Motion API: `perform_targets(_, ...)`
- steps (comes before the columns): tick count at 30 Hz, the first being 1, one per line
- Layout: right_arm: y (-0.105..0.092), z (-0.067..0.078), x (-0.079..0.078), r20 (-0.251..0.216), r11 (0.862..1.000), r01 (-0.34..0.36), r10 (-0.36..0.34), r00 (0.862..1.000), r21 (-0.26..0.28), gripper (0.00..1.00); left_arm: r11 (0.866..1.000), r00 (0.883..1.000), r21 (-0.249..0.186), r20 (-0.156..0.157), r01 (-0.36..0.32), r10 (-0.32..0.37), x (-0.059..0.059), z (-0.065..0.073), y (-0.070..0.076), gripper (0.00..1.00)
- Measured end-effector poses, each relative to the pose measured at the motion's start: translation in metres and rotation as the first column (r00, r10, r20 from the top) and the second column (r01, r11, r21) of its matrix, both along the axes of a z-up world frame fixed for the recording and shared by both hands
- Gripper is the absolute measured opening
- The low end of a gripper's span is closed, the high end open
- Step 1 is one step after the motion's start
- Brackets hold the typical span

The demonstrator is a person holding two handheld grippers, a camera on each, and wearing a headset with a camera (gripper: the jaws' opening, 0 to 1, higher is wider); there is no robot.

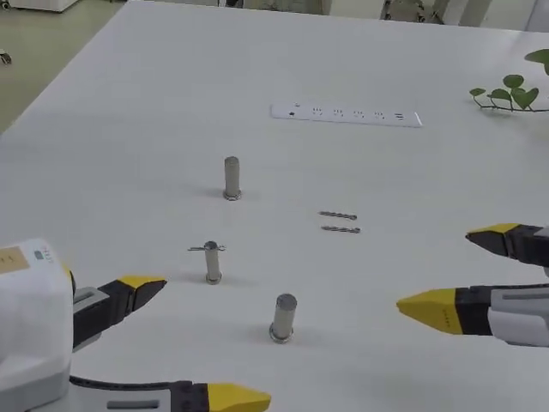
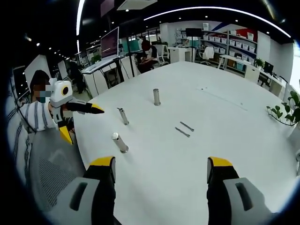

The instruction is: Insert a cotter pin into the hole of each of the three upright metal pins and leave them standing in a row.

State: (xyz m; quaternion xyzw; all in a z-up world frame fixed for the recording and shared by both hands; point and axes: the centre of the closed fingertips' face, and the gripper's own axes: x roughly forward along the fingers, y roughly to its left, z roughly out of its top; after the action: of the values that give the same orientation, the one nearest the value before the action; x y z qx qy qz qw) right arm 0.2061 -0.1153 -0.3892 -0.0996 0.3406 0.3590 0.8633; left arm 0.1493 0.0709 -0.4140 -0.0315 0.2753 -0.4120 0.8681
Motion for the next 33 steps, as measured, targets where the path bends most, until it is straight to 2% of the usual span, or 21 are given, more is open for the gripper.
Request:
perform_targets(13,-0.001,-0.003,0.011,-0.015,0.999,-0.042,0.042,0.999,-0.032,0.77,1.0,1.0,0.011,-0.006,-0.001,0.001,0.002,0.001,0.002,0.97)
perform_targets(20,0.001,0.002,0.021,-0.013,0.997,-0.068,0.068,0.998,-0.031,0.76,1.0,1.0,0.005,-0.006,-0.011,0.011,0.001,0.002,0.004,0.97)
perform_targets(26,0.006,0.002,0.027,-0.017,0.991,-0.117,0.117,0.993,-0.057,0.75,1.0,1.0,0.009,-0.018,-0.011,0.011,-0.003,-0.001,0.005,0.97)
perform_targets(33,0.007,0.002,0.038,-0.011,0.985,-0.146,0.145,0.989,-0.089,0.74,1.0,1.0,0.006,-0.017,-0.018,0.018,-0.003,-0.001,0.007,0.97)
